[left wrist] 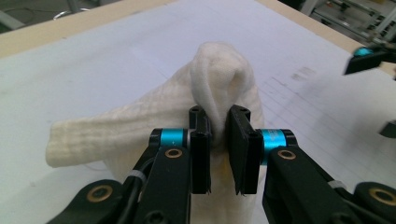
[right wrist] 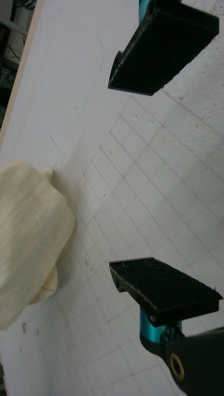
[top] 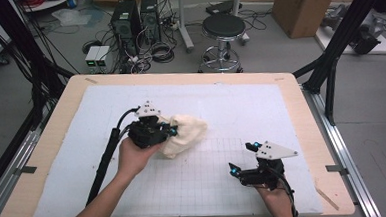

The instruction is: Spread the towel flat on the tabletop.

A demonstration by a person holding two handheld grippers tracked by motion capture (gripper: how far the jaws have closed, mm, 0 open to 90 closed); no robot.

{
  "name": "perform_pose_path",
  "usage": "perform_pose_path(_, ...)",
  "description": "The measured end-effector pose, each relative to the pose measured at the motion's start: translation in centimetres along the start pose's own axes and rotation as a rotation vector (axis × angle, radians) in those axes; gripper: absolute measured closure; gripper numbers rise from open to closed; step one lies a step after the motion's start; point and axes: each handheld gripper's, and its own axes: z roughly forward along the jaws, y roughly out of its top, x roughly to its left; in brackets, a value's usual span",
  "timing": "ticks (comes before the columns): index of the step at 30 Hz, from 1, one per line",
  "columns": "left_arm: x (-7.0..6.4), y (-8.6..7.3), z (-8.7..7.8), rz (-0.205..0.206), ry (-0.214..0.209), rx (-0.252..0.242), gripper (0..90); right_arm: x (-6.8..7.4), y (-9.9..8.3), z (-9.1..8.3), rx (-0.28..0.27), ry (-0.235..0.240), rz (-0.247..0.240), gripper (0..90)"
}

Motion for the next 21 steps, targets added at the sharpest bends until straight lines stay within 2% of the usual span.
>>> perform_pose_path(4, -1.4, -0.9, 1.0, 0.017, -0.002, 0.011, 79.0, 0.2, 0.0, 0.0, 0.006, 0.000, 0.001, 10.8)
perform_pose_path(6, -1.4, -1.4, 2.0, -0.008, -0.008, 0.019, 78.9, 0.3, 0.0, 0.1, 0.007, -0.001, -0.001, 10.8)
perform_pose_path(8, -1.3, -1.9, 2.9, -0.036, -0.011, 0.028, 78.8, 0.3, 0.0, 0.2, 0.013, 0.002, 0.000, 10.8)
perform_pose_path(9, -1.1, -2.0, 3.4, -0.028, 0.004, 0.033, 78.8, 0.3, 0.0, 0.2, 0.014, 0.001, -0.003, 10.8)
perform_pose_path(11, -0.8, -2.2, 4.0, -0.047, 0.017, 0.026, 78.8, 0.3, 0.0, 0.3, 0.018, 0.002, -0.005, 10.8)
perform_pose_path(13, -0.3, -2.2, 4.5, -0.041, 0.066, 0.012, 78.7, 0.3, 0.0, 0.4, 0.022, 0.004, -0.007, 10.8)
perform_pose_path(14, 0.1, -2.3, 4.8, -0.059, 0.077, 0.012, 78.7, 0.3, 0.0, 0.5, 0.027, 0.007, -0.006, 10.8)
perform_pose_path(17, 0.9, -2.8, 5.9, -0.079, 0.087, 0.046, 78.4, 0.4, 0.0, 0.7, 0.034, 0.016, -0.011, 10.8)
perform_pose_path(21, 0.9, -3.7, 7.0, -0.104, 0.036, 0.085, 76.0, 0.6, 0.0, 1.0, 0.048, 0.023, -0.018, 10.8)
